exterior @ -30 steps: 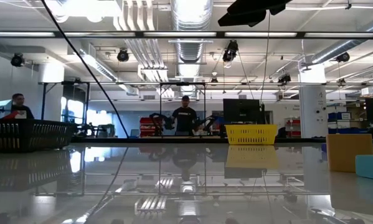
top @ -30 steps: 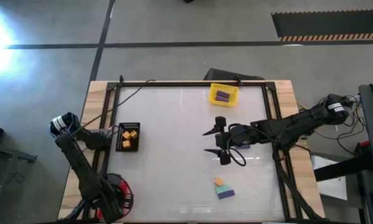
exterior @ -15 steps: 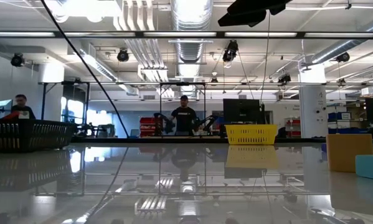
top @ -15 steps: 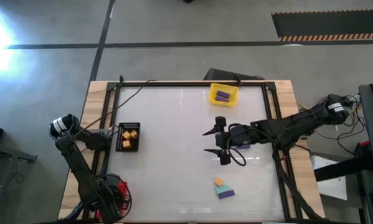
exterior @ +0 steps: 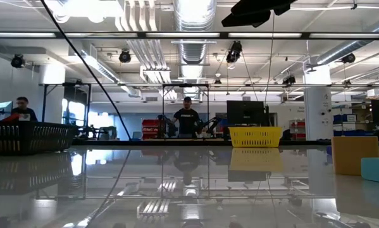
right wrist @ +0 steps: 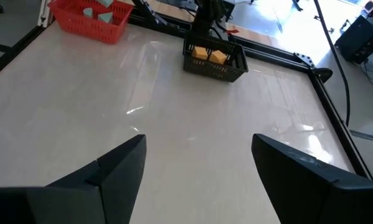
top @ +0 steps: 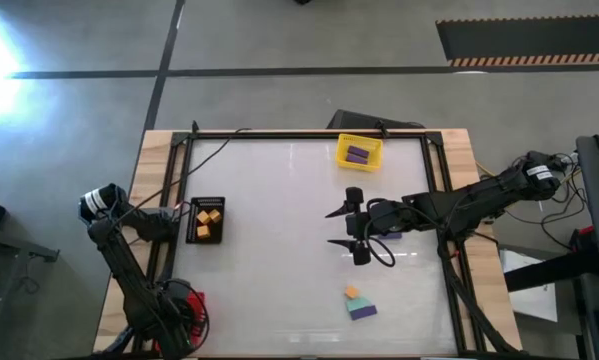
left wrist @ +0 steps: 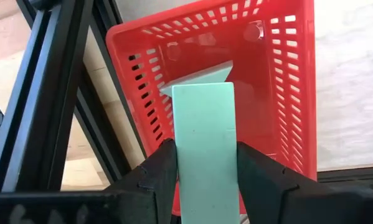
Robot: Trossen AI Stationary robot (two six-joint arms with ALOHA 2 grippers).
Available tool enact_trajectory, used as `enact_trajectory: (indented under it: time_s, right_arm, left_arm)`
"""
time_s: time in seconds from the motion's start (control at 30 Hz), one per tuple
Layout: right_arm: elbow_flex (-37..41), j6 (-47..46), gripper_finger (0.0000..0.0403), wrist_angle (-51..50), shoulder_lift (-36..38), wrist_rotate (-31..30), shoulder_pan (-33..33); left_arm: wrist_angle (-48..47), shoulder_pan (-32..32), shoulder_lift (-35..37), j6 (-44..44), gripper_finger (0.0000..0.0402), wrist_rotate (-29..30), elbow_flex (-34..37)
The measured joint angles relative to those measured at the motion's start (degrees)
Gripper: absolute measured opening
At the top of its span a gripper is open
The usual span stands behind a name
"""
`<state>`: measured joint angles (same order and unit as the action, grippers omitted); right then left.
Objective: Sort & place blocks by color
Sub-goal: Put the light blue block into the red bin
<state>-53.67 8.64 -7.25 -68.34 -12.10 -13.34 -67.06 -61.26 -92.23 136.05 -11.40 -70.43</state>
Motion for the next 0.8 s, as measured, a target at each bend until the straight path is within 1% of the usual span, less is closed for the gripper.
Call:
enact_trajectory:
  time_s: [0.17,0.5,0.8]
  right_arm:
    - [0.0,0.0,0.0283,0.0,0.0,0.0,0.0]
    - [0.1,0.0,0.0283,-0.1,0.0,0.0,0.0]
    - [0.1,0.0,0.0283,-0.1,0.0,0.0,0.0]
  left_arm:
    - [-1.3,-0.1,-0.3,0.0,0.0127,0.0,0.2]
    - [-1.0,-0.3,-0.4,0.0,0.0127,-0.1,4.1]
    - [-0.9,-0.3,-0.4,0.0,0.0127,-0.1,4.2]
